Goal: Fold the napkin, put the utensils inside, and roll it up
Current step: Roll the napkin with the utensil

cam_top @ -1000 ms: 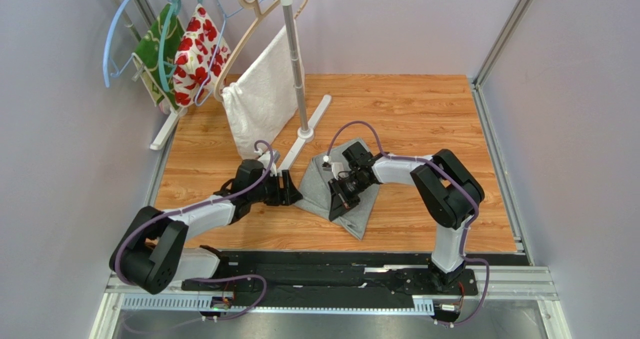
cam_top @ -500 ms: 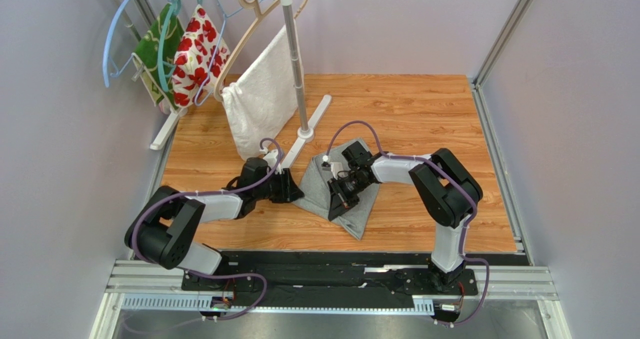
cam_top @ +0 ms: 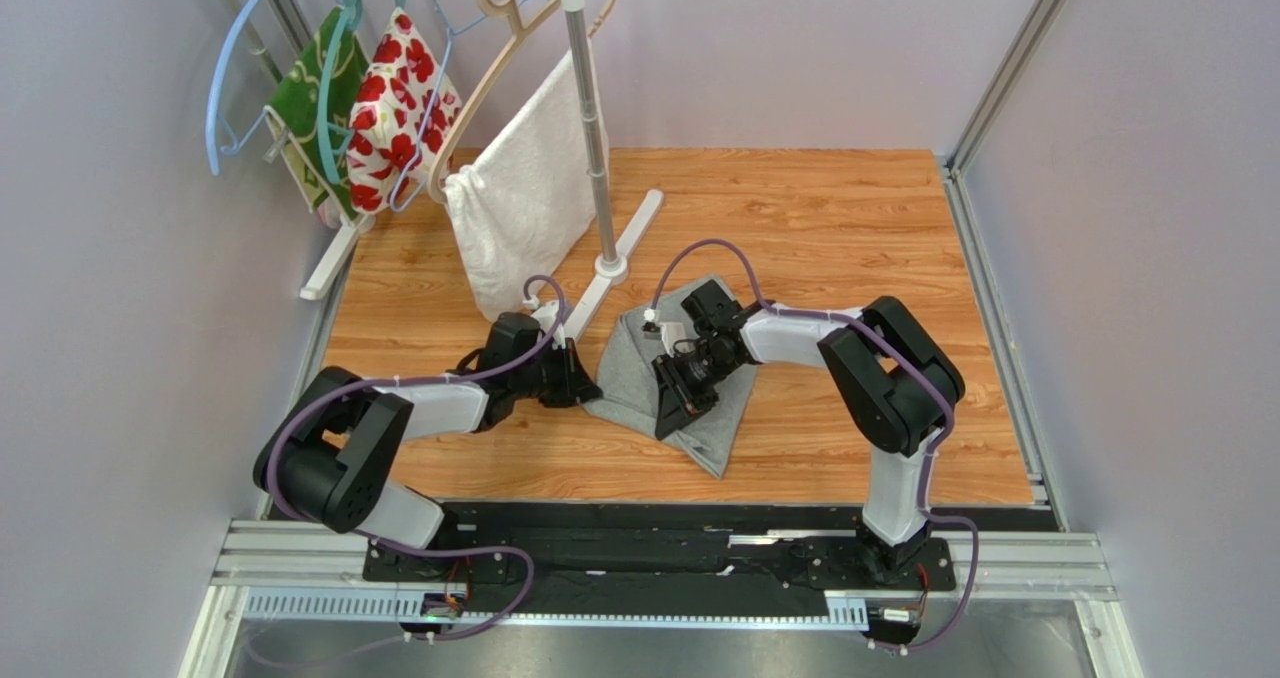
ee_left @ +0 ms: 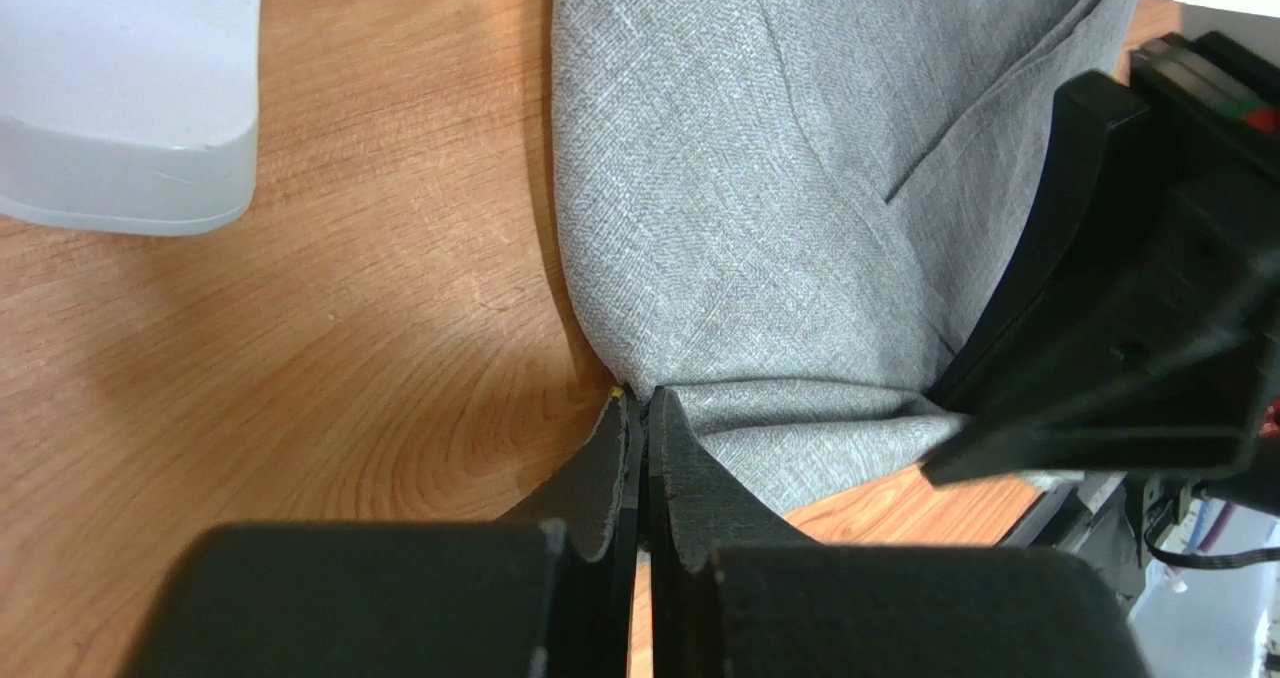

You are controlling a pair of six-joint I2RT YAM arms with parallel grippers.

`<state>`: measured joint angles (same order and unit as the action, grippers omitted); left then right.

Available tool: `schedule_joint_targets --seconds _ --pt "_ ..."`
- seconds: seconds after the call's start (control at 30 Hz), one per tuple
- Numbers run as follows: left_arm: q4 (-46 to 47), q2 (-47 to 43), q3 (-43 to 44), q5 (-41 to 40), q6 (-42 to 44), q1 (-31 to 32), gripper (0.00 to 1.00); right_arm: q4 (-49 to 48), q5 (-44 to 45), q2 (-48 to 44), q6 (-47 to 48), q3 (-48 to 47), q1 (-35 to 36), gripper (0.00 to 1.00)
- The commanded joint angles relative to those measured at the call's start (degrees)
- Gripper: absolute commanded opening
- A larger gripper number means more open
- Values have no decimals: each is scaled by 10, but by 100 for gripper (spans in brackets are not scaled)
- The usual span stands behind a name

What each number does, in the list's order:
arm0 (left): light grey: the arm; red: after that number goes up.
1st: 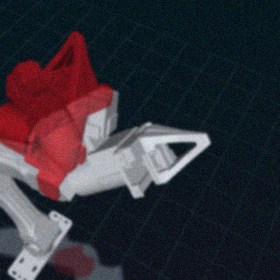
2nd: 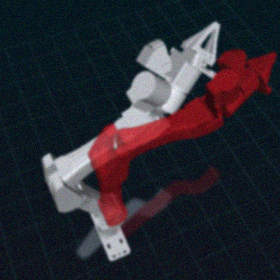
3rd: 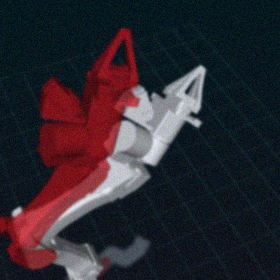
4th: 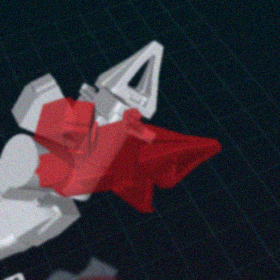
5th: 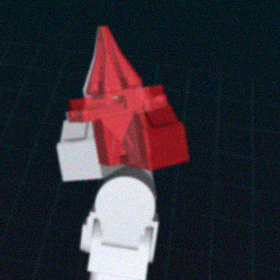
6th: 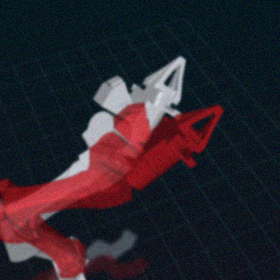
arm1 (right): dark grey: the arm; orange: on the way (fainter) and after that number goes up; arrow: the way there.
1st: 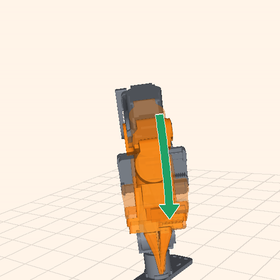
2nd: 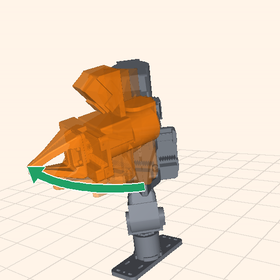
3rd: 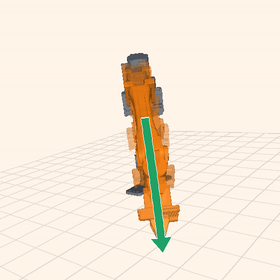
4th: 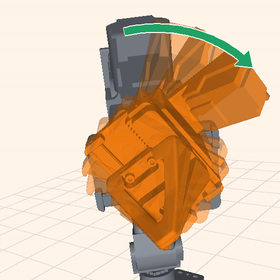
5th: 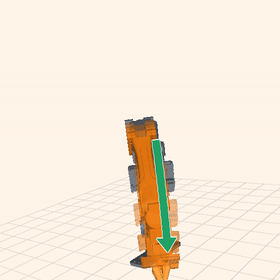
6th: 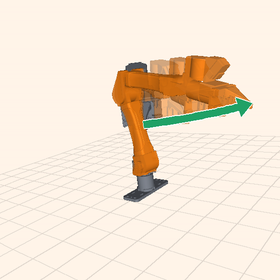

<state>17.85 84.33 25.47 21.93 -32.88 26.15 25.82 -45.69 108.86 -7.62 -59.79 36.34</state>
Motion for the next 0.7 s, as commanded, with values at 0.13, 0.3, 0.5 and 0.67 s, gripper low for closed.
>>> schedule_joint_targets --seconds 0.13,0.3,0.5,0.67 --pt "-109 -22 35 -27 16 0 0 27 67 -101 -3 -30 -1 46" --pt "-149 -21 56 -28 23 -6 0 29 148 -176 -6 0 5 49" --pt "-195 -15 81 -29 29 -11 0 2 349 -265 -7 63 82 51" --pt "-213 0 97 -24 27 -12 0 -30 486 -296 -31 113 171 52"
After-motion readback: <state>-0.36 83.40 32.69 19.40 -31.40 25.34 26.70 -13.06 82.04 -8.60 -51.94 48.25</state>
